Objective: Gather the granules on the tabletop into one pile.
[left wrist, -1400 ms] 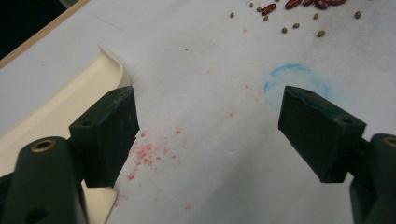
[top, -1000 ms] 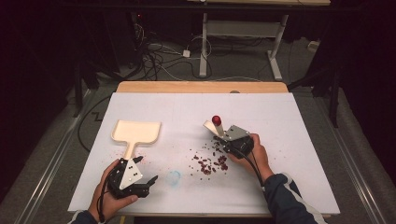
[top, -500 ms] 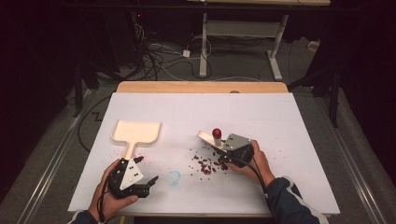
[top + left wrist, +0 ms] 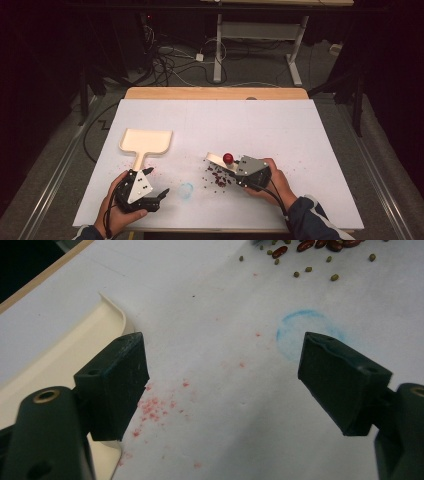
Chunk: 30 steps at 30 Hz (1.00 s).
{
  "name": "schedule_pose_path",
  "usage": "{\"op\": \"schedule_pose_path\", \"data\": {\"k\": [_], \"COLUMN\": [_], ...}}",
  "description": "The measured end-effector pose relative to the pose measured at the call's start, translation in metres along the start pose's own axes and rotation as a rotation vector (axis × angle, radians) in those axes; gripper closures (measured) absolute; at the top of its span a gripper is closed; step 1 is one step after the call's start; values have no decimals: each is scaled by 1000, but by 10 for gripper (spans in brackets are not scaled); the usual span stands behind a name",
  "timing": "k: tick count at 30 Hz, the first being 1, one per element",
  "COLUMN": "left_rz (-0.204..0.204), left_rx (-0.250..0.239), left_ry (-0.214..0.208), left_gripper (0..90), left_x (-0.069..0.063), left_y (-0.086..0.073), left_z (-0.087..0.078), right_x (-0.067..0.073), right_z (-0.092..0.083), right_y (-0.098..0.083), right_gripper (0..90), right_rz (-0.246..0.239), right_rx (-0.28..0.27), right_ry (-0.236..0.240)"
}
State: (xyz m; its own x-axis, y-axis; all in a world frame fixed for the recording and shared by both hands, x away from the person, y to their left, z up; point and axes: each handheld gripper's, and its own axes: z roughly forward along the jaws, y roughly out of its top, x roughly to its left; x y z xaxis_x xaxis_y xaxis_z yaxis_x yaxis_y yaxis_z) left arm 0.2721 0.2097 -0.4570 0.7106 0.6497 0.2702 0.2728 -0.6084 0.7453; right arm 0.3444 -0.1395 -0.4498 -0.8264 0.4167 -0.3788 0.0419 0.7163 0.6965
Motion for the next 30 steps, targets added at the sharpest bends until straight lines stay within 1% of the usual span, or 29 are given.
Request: {"op": "schedule_pose_path", "data": {"k": [2,3,4,5,9,11,13,15,16,17,20,21,23,25,26,28,29,30], "left_rz": [4,4,2,-2,-2,4,6,-7,-17,-21,-35,-40,-45,-57,-62,-65,-67,-59], "left_rx": [1,1,-1,-5,-6,2,4,-7,-15,-19,-28,-30,-31,-33,-33,-31,-33,-39], "left_ry": [-1,-2,-3,-3,8,31,48,55,61,67,78,81,91,97,98,100,98,99], "left_gripper": [193,193,193,193,193,193,193,193,193,193,193,193,193,193,192,193,193,193], "left_x": [0,0,0,0,1,1,3,6,8,9,13,14,16,18,19,20,20,21], "left_y": [0,0,0,0,0,0,-1,-2,-2,-2,-4,-5,-6,-8,-8,-9,-9,-8], "left_z": [0,0,0,0,-2,-2,-4,-6,-8,-8,-11,-12,-14,-16,-16,-16,-16,-16], "right_x": [-3,-7,-7,-9,-15,-17,-16,-11,-5,-5,7,11,21,31,35,43,46,48], "right_z": [-2,-5,-5,-7,-22,-30,-39,-46,-50,-50,-52,-51,-48,-40,-37,-28,-23,-19], "right_y": [1,2,2,2,7,10,15,20,26,26,33,36,39,40,40,40,40,40], "right_gripper": [676,677,677,677,676,676,676,676,676,676,676,676,676,676,676,676,676,676], "right_rz": [3,18,18,29,61,85,116,135,158,158,183,188,210,219,221,223,227,234], "right_rx": [-4,-15,-15,-22,-74,-97,-117,-130,-141,-141,-148,-148,-147,-126,-112,-82,-71,-57], "right_ry": [-8,-23,-23,-32,-53,-52,-29,4,57,57,150,189,262,335,363,401,413,420]}}
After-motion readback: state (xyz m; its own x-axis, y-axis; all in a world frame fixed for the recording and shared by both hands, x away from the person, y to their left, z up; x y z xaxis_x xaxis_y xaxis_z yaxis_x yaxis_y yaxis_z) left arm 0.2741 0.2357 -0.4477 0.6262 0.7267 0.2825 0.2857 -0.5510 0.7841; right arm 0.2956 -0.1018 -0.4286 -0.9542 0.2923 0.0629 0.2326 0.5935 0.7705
